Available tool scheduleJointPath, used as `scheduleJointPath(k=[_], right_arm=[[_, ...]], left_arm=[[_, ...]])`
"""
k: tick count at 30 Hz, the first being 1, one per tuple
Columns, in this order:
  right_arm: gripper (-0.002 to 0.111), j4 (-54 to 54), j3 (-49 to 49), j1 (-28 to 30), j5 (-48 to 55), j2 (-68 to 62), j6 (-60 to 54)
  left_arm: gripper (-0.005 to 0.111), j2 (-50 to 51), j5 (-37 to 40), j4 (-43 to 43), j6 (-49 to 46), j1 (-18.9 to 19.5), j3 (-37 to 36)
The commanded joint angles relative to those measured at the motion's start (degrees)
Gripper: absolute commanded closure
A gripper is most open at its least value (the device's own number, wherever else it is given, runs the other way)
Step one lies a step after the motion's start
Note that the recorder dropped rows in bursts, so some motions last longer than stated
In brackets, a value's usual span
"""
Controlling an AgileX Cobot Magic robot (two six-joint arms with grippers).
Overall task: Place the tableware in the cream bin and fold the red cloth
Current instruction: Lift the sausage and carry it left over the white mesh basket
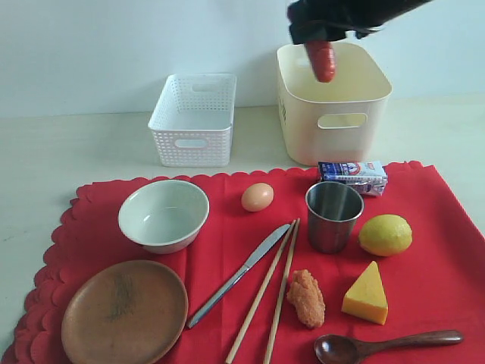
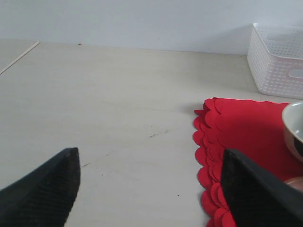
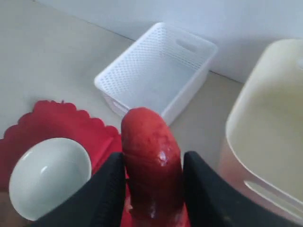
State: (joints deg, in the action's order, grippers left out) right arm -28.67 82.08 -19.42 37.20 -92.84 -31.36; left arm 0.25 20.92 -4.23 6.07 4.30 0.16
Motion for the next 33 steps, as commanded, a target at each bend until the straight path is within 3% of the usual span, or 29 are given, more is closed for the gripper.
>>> scheduleJointPath(k=[1, 13, 24, 28, 33], right_arm=[[0.108, -0.53, 6.46, -4.54, -0.86, -6.44, -0.48], [0.108, 0.37, 23.97, -10.22, -1.36, -22.82, -0.48], [0.108, 0.37, 40.01, -10.5, -4.46, -39.46, 0.4], [0.108, 10.43, 42.15, -10.58, -6.2, -40.93, 10.41], [0.108, 12.71, 42.24, -10.58, -4.86, -41.18, 9.77]], left_arm=[[0.029, -0.25, -0.65, -0.08, 0.12, -0.35, -0.16], [0.029, -0.25, -0.65, -0.08, 0.12, -0.35, -0.16], [0.029, -0.25, -0.65, -0.08, 0.12, -0.35, -0.16], [0.029, -0.25, -0.65, -0.08, 0.13, -0.35, -0.16], [0.029, -0.25, -0.65, -0.08, 0.13, -0.35, -0.16]])
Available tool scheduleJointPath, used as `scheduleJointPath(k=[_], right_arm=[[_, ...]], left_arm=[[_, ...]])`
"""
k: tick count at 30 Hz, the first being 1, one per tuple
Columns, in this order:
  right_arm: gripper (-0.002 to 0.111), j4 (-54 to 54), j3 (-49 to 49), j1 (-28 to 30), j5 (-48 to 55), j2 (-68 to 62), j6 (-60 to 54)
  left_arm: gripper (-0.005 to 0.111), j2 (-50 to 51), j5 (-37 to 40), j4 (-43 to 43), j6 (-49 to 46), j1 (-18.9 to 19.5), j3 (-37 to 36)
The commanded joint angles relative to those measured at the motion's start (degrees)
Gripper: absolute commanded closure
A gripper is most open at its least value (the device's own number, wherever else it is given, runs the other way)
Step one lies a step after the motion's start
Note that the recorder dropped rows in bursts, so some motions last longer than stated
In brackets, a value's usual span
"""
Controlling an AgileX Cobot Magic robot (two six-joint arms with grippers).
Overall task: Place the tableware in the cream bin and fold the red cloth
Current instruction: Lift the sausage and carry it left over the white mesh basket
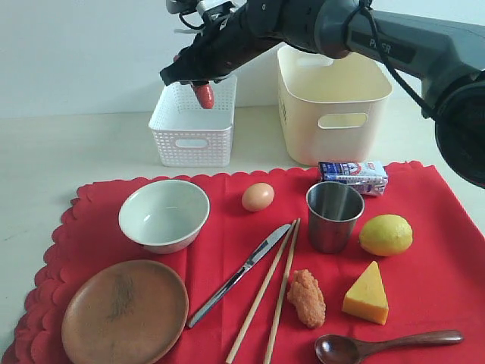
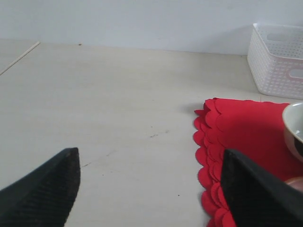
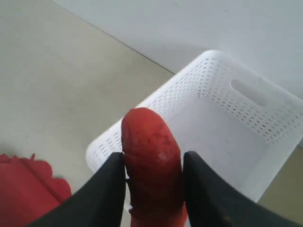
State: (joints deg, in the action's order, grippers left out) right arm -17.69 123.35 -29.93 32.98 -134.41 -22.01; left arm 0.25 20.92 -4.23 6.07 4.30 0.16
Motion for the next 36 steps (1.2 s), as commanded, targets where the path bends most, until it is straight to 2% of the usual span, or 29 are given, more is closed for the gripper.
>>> scheduleJointPath(k=[1, 17, 29, 31, 35, 36], right_arm=[[0.108, 1.84, 0.97, -0.07, -0.32, 0.39, -1.26], [0.108, 5.86, 0.97, -0.07, 0.92, 0.39, -5.93], [0.108, 4.55, 0.97, 0.03, 1.41, 1.6, 1.68], [0.108, 2.32, 0.97, 0.03, 1.55, 1.92, 3.07], [0.108, -6.37, 0.97, -1.12, 1.3, 2.05, -2.28], [0.108, -5.42, 0.97, -1.1, 0.57, 2.05, -0.42]], left_arm=[[0.029, -0.25, -0.65, -0.08, 0.13, -0.35, -0.16], [0.029, -0.25, -0.65, -0.08, 0.13, -0.35, -0.16], [0.029, -0.25, -0.65, -0.08, 0.13, -0.35, -0.16], [0.029, -0.25, -0.65, -0.08, 0.13, -0.35, -0.16], [0.029, -0.25, -0.65, -0.08, 0.13, -0.35, -0.16], [0.029, -0.25, -0.65, -0.08, 0.13, -0.35, -0.16]])
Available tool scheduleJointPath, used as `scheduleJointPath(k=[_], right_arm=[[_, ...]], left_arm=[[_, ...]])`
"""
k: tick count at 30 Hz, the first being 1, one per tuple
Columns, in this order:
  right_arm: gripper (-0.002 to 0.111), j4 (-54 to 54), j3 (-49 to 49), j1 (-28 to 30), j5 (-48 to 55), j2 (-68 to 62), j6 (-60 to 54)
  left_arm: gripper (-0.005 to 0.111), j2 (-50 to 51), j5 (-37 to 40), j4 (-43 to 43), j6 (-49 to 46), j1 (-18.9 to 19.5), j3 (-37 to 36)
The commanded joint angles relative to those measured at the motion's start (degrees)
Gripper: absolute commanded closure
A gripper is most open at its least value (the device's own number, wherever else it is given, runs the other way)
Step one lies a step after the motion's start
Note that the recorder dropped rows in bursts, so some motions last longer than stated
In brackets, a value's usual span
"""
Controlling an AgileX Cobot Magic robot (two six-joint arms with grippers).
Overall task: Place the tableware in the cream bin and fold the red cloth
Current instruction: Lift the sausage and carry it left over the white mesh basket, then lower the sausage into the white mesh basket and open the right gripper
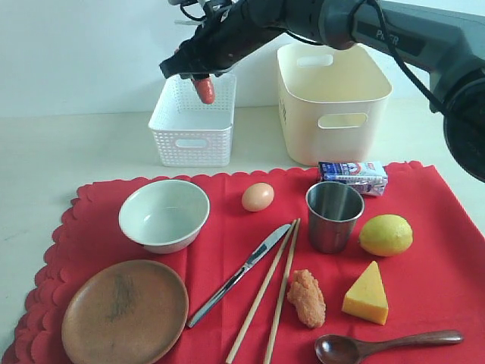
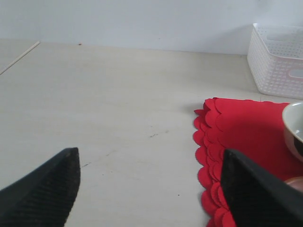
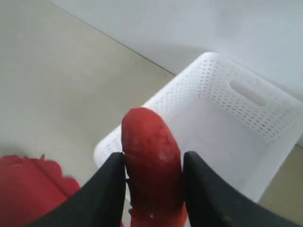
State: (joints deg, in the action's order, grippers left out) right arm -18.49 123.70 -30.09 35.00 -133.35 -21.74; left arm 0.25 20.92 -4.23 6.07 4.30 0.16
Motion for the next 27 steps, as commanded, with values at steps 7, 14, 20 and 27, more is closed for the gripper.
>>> scheduleJointPath(k=[7, 14, 20, 27], right_arm=[[0.108, -5.0, 0.63, -0.94, -1.21, 1.33, 0.4], [0.108, -0.53, 0.63, -0.94, -2.42, -0.21, 2.11], [0.108, 5.54, 0.63, -0.94, -3.88, -2.75, 6.49], [0.108, 8.67, 0.63, -0.94, -4.12, -3.37, 6.36]], left_arm=[[0.029, -0.25, -0.65, -0.08, 0.13, -0.35, -0.16], [0.029, -0.25, -0.65, -0.08, 0.13, -0.35, -0.16], [0.029, -0.25, -0.65, -0.08, 0.13, -0.35, -0.16], [0.029, -0.25, -0.65, -0.08, 0.13, -0.35, -0.16]])
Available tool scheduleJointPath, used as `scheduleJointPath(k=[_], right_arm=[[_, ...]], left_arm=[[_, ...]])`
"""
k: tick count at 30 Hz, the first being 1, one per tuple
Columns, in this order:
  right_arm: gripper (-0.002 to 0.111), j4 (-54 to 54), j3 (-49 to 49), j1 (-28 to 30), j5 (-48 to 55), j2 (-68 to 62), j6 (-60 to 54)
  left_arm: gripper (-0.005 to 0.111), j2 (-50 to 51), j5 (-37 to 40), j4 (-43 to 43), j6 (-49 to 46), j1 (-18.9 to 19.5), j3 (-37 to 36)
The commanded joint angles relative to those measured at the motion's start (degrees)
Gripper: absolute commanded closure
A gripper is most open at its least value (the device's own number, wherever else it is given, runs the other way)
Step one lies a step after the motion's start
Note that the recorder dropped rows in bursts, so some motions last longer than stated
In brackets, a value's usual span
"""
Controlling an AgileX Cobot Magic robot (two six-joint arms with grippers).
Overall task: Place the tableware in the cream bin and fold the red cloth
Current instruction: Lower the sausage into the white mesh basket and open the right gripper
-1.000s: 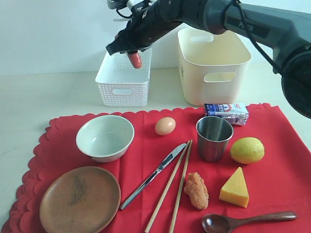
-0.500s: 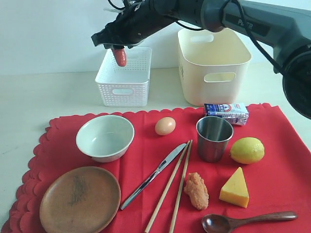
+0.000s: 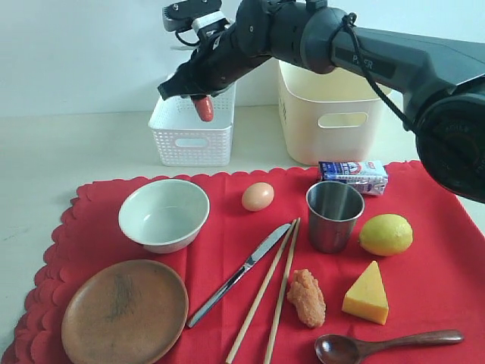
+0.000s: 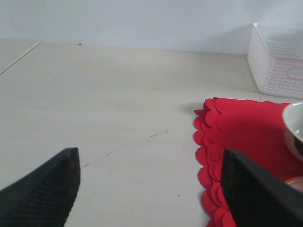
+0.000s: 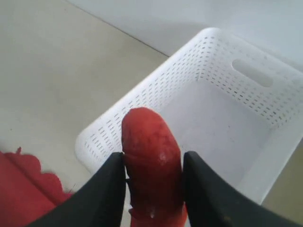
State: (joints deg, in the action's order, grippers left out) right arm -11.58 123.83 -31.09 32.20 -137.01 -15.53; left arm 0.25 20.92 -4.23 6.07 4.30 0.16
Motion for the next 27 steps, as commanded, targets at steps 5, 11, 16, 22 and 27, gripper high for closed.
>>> scheduleJointPath(k=[5, 11, 16, 22, 27], right_arm=[[0.108, 2.48, 0.5, 0.05, -0.08, 0.3, -1.41], [0.108, 3.81, 0.5, 0.92, 4.31, 1.51, -6.19], [0.108, -4.36, 0.5, 4.11, 5.59, 2.56, -15.8], [0.108, -26.9, -0.58, 10.27, 8.07, 2.27, -38.95], [0.108, -40.63, -0.58, 12.57, 6.63, 0.38, -53.33]], left_arm=[[0.029, -0.25, -0.65, -0.08, 0.13, -0.35, -0.16], [0.029, -0.25, -0.65, -0.08, 0.13, -0.35, -0.16], [0.029, -0.25, -0.65, -0.08, 0.13, -0.35, -0.16], [0.029, -0.25, -0.65, -0.08, 0.13, -0.35, -0.16], [0.029, -0.25, -0.65, -0.08, 0.13, -0.35, -0.16]])
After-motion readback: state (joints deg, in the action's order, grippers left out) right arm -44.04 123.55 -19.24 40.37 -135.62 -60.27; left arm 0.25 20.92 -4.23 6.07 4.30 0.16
